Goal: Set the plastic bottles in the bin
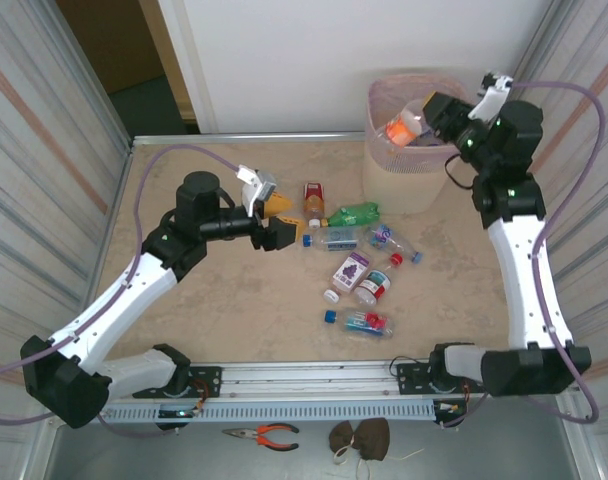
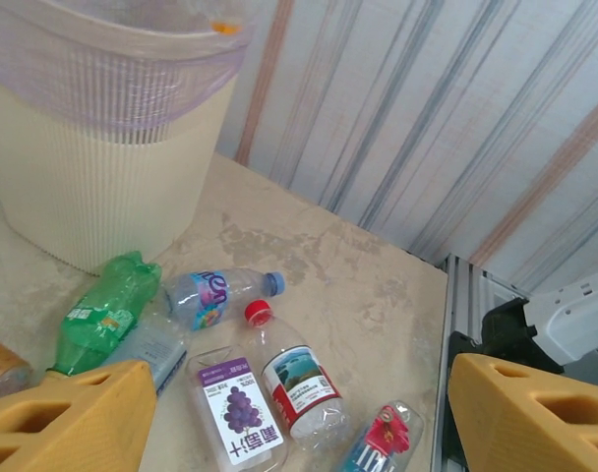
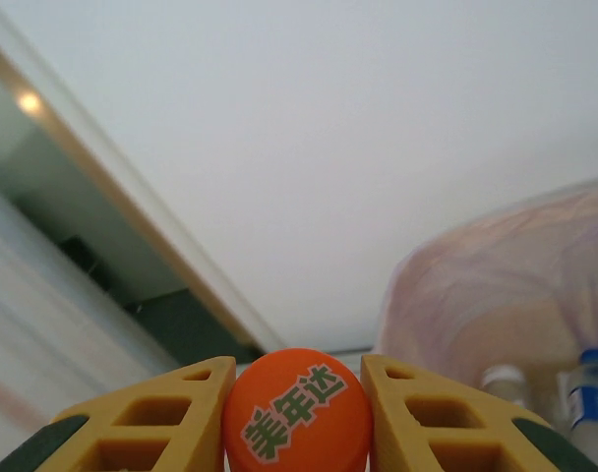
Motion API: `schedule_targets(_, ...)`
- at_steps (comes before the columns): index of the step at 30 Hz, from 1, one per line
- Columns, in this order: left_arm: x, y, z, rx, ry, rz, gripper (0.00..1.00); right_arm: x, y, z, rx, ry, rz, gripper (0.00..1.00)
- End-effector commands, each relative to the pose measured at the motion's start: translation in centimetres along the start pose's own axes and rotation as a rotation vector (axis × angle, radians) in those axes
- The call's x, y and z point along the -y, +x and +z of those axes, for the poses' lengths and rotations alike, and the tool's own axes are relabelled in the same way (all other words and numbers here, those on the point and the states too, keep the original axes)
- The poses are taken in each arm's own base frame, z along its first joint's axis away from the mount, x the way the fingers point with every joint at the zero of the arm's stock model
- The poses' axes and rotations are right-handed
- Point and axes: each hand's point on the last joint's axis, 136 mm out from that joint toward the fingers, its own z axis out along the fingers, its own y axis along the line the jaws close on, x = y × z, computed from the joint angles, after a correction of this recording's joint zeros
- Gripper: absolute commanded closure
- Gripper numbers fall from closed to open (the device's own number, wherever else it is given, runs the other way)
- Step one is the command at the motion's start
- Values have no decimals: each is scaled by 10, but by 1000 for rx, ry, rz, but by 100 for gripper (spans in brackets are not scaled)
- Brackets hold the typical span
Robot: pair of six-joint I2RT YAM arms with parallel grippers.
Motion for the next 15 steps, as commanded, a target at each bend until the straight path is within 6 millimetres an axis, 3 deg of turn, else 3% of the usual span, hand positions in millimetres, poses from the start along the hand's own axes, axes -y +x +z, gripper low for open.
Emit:
schedule_targets(1,-1,-6,-5,31,-12,5,23,13,-41,15,128,15,23,67)
schedule_targets(7,-12,-7,-3,48,-60,-1,23,63,-53,60,177,107,31,68)
schedule_targets(15,-23,-4,8,26,-66,-22,23,118,-35,108,175,211,1,69)
